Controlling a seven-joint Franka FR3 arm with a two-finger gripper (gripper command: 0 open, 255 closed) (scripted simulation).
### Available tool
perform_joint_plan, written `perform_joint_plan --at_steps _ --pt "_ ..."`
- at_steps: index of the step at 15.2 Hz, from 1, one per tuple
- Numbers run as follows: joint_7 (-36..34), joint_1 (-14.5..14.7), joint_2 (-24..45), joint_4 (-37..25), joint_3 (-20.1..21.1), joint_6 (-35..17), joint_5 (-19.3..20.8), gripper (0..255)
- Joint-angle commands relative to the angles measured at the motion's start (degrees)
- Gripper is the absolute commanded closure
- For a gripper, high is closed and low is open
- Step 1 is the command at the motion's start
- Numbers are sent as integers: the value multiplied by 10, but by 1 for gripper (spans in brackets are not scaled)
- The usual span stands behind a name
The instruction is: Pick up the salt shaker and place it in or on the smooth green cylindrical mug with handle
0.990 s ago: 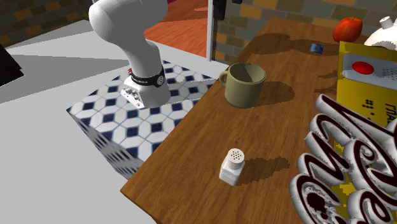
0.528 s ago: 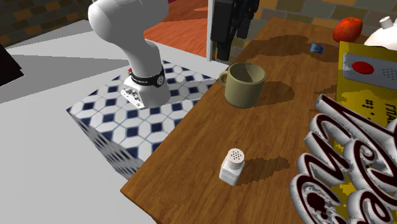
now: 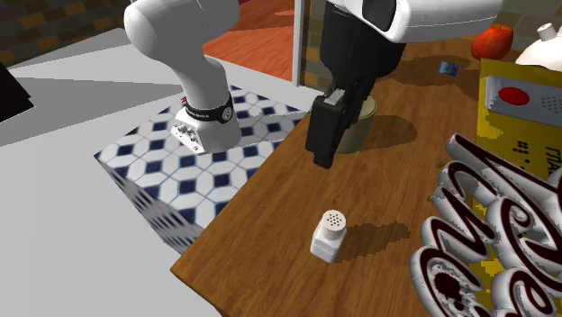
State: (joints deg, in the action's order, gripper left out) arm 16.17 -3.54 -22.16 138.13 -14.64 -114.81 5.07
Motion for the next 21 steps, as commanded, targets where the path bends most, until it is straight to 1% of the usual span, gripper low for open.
perform_joint_plan --at_steps 1,6,14,21 --pt "21 -4 38 -17 -17 -24 1 0" --pt "71 -11 133 -66 -49 -75 -15 0" --pt "78 -11 164 -34 -53 -135 -25 0" --pt "78 -11 164 -34 -53 -135 -25 0"
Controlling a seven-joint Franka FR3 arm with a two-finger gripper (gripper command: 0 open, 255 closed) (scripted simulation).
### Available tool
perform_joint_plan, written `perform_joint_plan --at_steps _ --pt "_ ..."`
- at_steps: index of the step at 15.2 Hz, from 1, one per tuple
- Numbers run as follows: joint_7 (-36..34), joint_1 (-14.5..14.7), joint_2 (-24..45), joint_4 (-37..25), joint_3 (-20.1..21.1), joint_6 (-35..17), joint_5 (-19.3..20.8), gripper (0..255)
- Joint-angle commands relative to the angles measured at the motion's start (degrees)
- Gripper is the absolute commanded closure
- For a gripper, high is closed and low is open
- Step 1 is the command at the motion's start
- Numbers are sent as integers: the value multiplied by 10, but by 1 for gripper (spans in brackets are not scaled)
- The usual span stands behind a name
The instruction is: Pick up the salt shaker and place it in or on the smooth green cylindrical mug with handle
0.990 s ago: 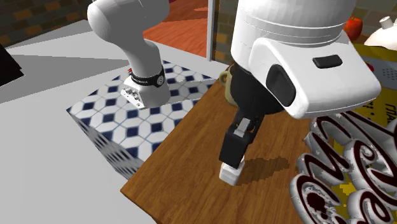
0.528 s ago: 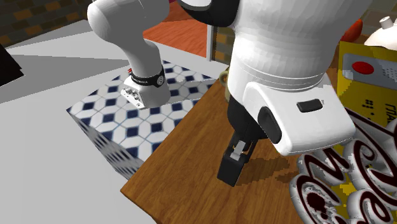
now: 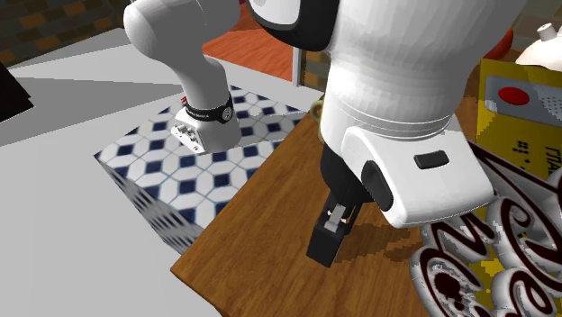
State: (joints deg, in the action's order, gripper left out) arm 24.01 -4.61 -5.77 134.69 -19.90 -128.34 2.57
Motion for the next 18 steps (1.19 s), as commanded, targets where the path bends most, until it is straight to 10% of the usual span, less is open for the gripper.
perform_joint_plan --at_steps 1,18 --pt "0 0 0 0 0 0 0 255" --pt "-8 0 -33 -32 4 64 10 255"
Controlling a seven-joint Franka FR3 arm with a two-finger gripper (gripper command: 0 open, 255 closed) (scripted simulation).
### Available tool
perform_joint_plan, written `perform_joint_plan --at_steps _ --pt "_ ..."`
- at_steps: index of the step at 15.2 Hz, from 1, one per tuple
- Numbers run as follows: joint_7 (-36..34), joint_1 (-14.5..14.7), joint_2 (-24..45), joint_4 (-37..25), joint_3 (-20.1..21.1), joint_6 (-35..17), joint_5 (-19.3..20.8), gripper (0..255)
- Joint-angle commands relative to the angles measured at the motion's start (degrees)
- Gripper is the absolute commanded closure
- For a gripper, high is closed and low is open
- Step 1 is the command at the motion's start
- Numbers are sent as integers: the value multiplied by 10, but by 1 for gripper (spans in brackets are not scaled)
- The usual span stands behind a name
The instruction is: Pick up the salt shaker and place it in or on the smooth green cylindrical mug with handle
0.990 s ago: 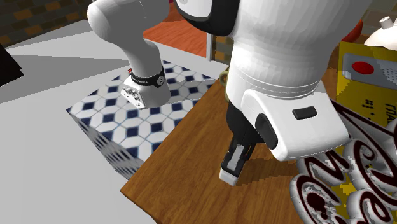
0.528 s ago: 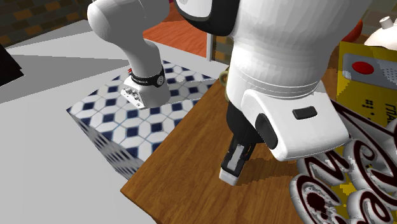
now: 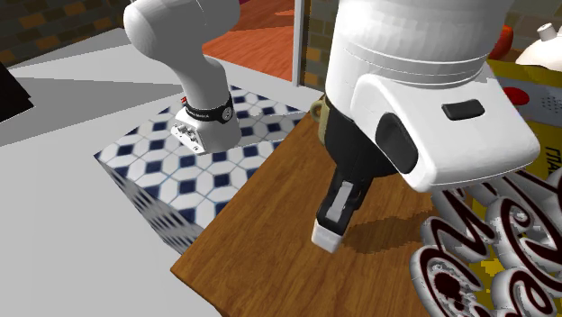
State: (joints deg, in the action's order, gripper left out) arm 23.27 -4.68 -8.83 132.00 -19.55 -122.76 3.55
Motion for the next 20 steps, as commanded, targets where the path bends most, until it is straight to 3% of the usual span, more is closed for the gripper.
perform_joint_plan --at_steps 1,20 --pt "-2 0 -6 -10 1 16 2 255" --pt "-9 2 -47 -120 12 165 9 255"
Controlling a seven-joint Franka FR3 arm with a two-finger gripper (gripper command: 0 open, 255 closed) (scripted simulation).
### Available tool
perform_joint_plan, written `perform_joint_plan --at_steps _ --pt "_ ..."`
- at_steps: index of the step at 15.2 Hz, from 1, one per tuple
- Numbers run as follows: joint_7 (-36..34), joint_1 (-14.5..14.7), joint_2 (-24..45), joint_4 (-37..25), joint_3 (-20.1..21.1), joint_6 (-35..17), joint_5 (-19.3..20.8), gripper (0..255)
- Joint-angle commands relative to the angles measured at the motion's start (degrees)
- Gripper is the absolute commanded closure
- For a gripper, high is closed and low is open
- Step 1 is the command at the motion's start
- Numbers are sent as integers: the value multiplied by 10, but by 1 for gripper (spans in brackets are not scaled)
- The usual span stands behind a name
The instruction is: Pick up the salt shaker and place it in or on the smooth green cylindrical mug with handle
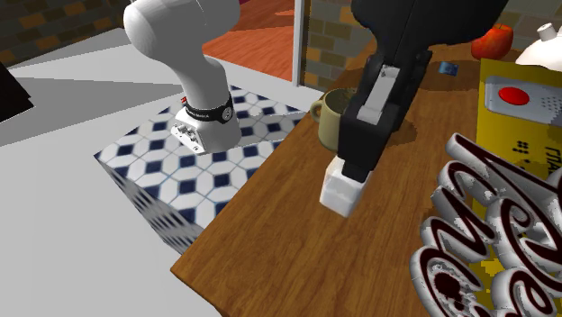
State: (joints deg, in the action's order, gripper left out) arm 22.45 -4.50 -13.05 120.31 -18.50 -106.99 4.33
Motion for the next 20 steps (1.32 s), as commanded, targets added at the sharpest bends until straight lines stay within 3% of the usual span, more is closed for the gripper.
perform_joint_plan --at_steps 1,5,12,20 --pt "-1 0 -5 -10 1 15 1 255" --pt "-1 1 -7 -35 3 42 1 255" --pt "-95 25 -110 44 69 68 3 255" --pt "-199 58 -197 95 152 107 -28 255"
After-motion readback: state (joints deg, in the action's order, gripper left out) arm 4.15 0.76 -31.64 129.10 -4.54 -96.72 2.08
